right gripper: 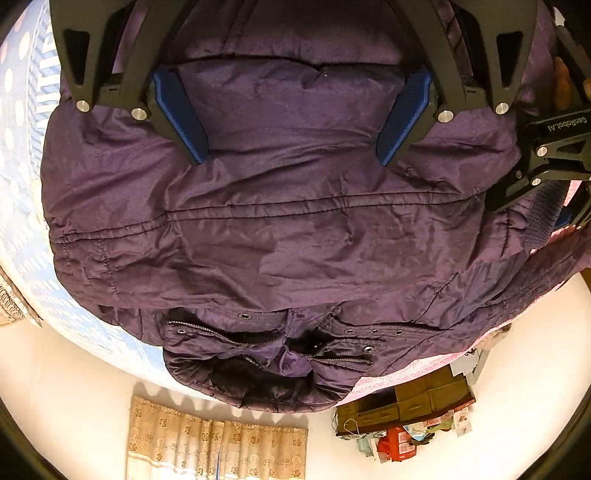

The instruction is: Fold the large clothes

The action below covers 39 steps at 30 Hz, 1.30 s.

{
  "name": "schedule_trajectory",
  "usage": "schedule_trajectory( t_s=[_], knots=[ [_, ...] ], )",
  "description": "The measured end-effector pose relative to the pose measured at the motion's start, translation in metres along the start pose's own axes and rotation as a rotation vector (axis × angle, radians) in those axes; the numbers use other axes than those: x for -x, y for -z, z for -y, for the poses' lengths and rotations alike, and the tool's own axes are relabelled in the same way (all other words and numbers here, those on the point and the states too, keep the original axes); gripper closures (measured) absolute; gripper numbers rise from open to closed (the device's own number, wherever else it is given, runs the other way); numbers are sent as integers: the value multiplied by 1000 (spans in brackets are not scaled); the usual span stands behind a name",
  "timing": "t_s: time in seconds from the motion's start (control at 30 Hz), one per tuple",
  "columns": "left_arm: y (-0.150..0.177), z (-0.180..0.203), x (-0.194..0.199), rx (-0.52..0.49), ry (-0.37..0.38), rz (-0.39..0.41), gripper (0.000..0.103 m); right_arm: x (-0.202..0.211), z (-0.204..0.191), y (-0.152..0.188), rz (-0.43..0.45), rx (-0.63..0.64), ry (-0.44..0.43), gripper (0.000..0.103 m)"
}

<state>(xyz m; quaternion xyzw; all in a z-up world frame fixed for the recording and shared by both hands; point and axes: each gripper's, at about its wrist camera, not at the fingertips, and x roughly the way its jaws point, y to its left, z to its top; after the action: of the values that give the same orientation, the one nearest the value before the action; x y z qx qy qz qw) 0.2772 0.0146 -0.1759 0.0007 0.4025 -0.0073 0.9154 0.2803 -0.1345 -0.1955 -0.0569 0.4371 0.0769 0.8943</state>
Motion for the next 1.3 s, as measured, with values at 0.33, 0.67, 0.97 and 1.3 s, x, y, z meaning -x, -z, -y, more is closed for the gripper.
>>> schedule_trajectory(
  t_s=[0.33,0.67,0.97,1.3],
  knots=[
    [-6,-14,3,62,104,-52,0,2,1,0,10,-13,-14,10],
    [7,-65,58,159,27,22,0,3,4,1,22,-30,-38,9],
    [37,-213,115,426,-239,120,0,4,3,2,30,-30,-38,9],
    [91,-335,153,953,-180,174,1,5,2,2,33,-27,-35,9]
  ],
)
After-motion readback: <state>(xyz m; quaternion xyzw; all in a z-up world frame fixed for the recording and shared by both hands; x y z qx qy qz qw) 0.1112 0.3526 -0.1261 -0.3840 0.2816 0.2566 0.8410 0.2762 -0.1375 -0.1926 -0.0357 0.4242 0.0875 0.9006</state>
